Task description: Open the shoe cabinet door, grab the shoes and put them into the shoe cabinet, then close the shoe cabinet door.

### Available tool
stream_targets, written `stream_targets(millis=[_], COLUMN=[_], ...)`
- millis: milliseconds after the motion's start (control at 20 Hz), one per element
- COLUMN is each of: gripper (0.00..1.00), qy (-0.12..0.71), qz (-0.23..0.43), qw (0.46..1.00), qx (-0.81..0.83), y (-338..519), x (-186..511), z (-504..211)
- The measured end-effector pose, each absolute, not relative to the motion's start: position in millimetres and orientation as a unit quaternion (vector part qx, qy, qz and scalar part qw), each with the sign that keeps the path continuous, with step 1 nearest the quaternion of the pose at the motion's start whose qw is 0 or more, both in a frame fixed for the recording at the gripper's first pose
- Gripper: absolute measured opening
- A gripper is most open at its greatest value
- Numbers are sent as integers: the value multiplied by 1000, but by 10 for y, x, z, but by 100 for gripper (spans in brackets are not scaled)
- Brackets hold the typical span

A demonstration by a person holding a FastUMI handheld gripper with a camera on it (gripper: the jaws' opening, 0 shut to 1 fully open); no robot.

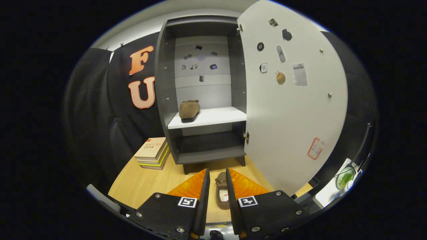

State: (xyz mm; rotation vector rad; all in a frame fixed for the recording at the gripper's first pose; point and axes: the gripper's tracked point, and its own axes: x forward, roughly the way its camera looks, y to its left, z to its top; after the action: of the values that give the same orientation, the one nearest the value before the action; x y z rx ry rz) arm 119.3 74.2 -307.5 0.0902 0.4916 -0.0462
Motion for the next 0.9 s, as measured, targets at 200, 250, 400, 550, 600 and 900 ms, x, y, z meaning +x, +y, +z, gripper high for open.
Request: stream_targets(millis=[200,250,400,550,600,900], gripper=[41,46,53,58,59,60], qy=[278,287,314,339,347,374], qz=[-14,-13,-7,-4,-3,-10], qw=[958,956,947,939,936,925], qx=[64,64,62,64,66,69], y=[762,761,838,886,901,917], x=[1430,1482,1641,1781,1824,2045], z=[-3706,-3865,-4372,-4876,-5036,-5759])
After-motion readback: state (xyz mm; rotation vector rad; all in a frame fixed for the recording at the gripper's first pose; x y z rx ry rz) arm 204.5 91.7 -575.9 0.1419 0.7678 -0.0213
